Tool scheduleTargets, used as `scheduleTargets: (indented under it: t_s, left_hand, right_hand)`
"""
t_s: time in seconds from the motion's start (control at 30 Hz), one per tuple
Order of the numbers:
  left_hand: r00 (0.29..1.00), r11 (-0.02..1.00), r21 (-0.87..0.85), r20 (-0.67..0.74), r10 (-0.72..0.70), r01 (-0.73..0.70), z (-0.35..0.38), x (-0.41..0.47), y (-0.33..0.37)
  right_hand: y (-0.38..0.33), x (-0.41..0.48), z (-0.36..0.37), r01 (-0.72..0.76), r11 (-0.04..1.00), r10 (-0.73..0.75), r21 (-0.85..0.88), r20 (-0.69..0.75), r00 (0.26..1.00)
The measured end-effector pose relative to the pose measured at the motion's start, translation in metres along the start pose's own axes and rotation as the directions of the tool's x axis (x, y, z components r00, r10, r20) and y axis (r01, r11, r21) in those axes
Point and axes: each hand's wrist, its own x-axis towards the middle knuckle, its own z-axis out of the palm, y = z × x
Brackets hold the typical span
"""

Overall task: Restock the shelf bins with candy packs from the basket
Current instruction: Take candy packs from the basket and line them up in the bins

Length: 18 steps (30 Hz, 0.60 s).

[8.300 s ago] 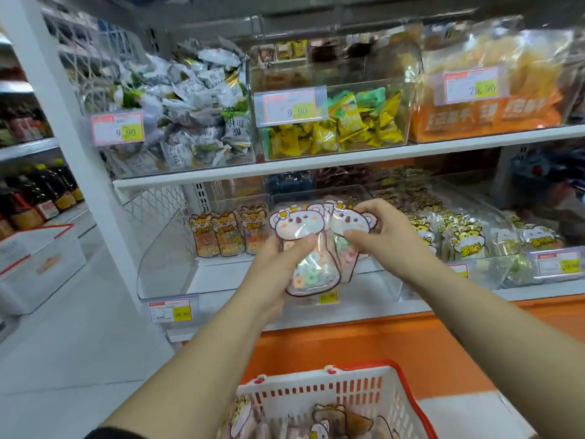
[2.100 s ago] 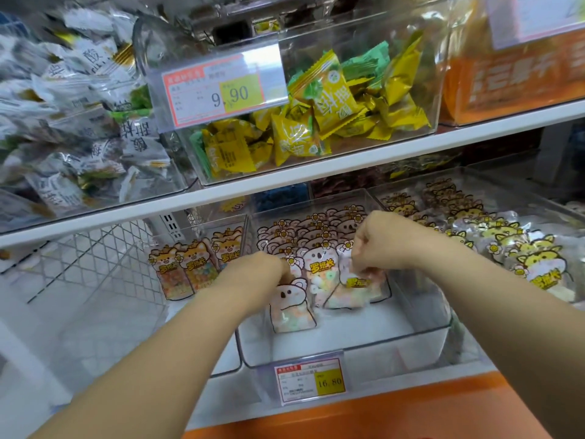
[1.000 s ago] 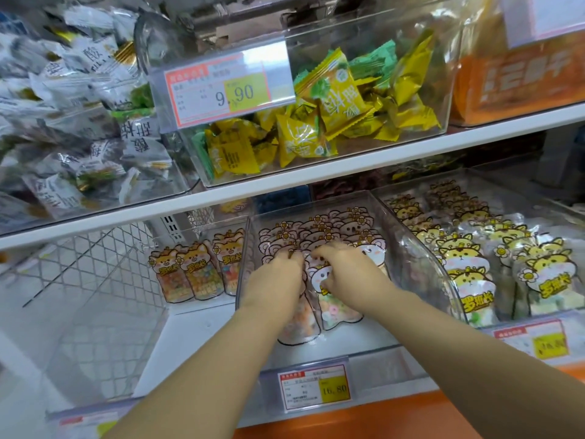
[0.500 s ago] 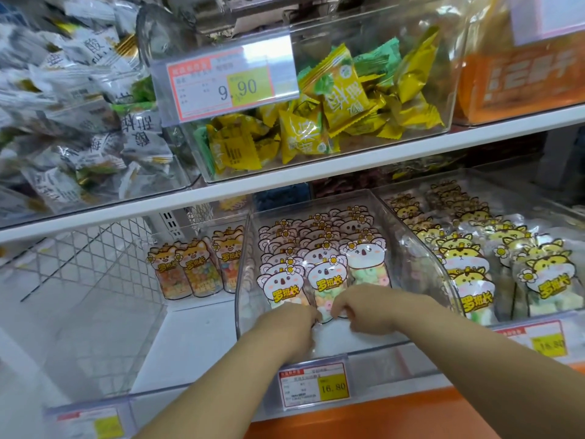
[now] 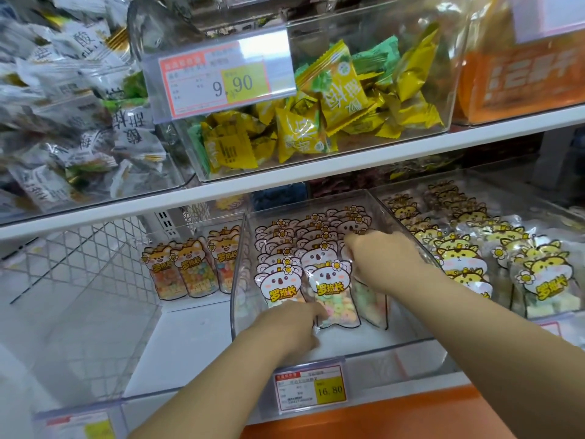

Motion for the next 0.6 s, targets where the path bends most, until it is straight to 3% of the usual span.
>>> scheduleTargets:
  t_s: [0.07, 0.2, 0.3, 0.4, 0.5, 0.6]
  left_hand:
    - [0.999, 0.999, -0.05, -0.047, 0.004, -0.006, -0.001, 0.0, 0.004]
    - [0.929, 0.987, -0.157, -0.37, -0.023, -0.038, -0.008, 0.003, 0.018]
    - [0.95, 0.999, -0.045, -0.312, 0.0, -0.015, -0.013, 0.007, 0.025]
    - [0.96, 0.998, 0.052, -0.281, -0.011, 0.027, -0.018, 0.01, 0.029]
    - [0.946, 0.997, 0.071, -0.325, -0.017, 0.042, -0.019, 0.009, 0.029]
    - [0.918, 0.998, 0.032, -0.395, -0.04, 0.057, -0.016, 0.005, 0.024]
  right_hand:
    - [0.003, 0.001, -0.006, 0.019, 0.991, -0.037, 0.134, 0.137, 0.99]
    - [0.005, -0.002, -0.016, 0.078, 0.949, -0.195, 0.305, 0.374, 0.907]
    - [0.003, -0.004, -0.016, 0.071, 0.921, -0.252, 0.382, 0.449, 0.857]
    - [0.004, -0.005, -0.021, 0.018, 0.95, -0.178, 0.312, 0.491, 0.853]
    - [0.011, -0.003, -0.036, -0.062, 0.969, -0.012, 0.24, 0.296, 0.955]
    - [0.019, 0.005, -0.04, -0.145, 0.886, 0.108, 0.44, 0.109, 0.988]
